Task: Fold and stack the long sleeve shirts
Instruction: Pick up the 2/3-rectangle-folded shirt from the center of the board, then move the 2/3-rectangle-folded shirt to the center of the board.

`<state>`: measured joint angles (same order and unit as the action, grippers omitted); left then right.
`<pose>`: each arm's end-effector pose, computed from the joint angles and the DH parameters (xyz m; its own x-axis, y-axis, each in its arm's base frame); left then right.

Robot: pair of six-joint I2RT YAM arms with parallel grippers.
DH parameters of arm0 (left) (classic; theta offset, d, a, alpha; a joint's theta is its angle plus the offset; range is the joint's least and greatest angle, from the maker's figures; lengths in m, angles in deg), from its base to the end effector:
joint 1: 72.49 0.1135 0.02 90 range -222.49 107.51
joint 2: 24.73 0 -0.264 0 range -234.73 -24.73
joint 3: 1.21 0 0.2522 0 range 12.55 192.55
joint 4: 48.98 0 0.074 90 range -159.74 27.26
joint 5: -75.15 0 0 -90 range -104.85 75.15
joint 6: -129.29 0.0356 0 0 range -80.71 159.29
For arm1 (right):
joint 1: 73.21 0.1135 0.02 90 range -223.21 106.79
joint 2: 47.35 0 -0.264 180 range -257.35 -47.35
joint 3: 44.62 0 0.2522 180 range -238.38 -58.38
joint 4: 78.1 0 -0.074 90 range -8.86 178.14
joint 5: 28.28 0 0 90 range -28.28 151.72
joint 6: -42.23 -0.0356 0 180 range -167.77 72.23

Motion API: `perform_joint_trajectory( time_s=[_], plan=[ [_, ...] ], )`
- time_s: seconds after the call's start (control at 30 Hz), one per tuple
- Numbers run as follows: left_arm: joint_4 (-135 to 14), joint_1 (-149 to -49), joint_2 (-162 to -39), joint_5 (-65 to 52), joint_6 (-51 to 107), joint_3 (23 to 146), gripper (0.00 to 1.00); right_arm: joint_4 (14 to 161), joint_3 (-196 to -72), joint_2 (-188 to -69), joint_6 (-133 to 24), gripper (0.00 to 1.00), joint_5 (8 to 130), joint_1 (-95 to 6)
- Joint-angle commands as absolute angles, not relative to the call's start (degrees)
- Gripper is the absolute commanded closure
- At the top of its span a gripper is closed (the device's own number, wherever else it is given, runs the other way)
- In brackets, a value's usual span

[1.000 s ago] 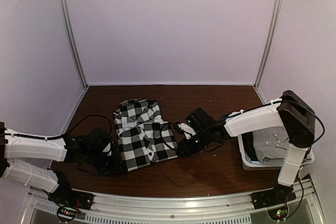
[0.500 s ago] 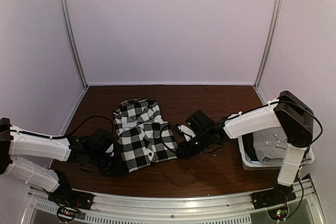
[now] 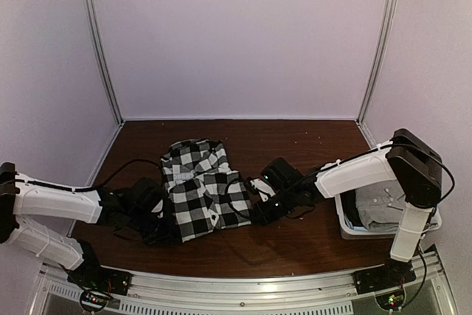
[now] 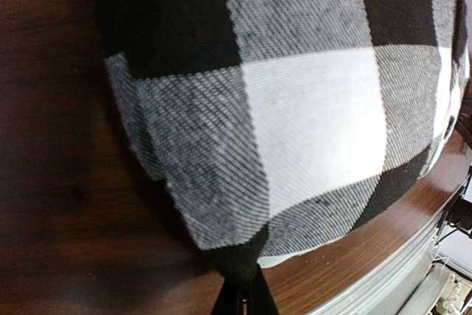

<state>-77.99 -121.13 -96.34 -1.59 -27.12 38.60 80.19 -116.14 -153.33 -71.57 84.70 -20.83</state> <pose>0.1287 -0.1585 0.1363 -0.9681 -0.2503 -0.0117 -0.2067 0.8243 -0.5271 0.2088 0.2937 0.1359 -0.8118 -0.4447 -0.3785 -0.5840 0.6222 0.5214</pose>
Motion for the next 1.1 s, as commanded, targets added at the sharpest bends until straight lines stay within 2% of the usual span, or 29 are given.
perform_joint_trajectory(
  time_s=[0.0,0.27,0.4,0.53,0.6,0.77,0.93,1.07],
  plan=[
    [-82.8,-124.1,-94.7,-2.9,-24.8,42.2,1.0,77.6,-112.2,-147.6,-72.4,1.0,84.0,-20.1],
    [-93.1,-126.2,-85.7,-6.0,-26.3,44.4,1.0,70.7,-109.1,-136.4,-76.2,1.0,80.3,-18.5],
    [-95.2,-126.3,-84.0,-9.1,-26.4,48.1,1.0,65.9,-114.6,-133.4,-76.5,1.0,76.7,-18.7],
    [-98.2,-124.9,-86.3,-13.8,-23.8,54.7,1.0,65.1,-122.2,-135.3,-75.3,1.0,75.2,-20.6],
    [-98.8,-120.9,-88.3,-13.6,-19.9,57.7,1.0,64.7,-127.6,-138.5,-74.1,1.0,75.9,-22.1],
    [-92.5,-103.3,-95.6,-6.9,-5.5,63.2,1.0,66.5,-144.6,-151.9,-71.4,1.0,77.7,-26.7],
    [-81.2,-90.7,-114.2,-0.5,2.1,72.3,1.0,67.9,-165.6,-172.9,-72.5,1.0,79.1,-32.5],
    [-76.8,-88.6,-132.6,3.0,3.7,84.7,1.0,73.1,-176.3,-186.8,-76.4,1.0,83.2,-35.9]
  ],
)
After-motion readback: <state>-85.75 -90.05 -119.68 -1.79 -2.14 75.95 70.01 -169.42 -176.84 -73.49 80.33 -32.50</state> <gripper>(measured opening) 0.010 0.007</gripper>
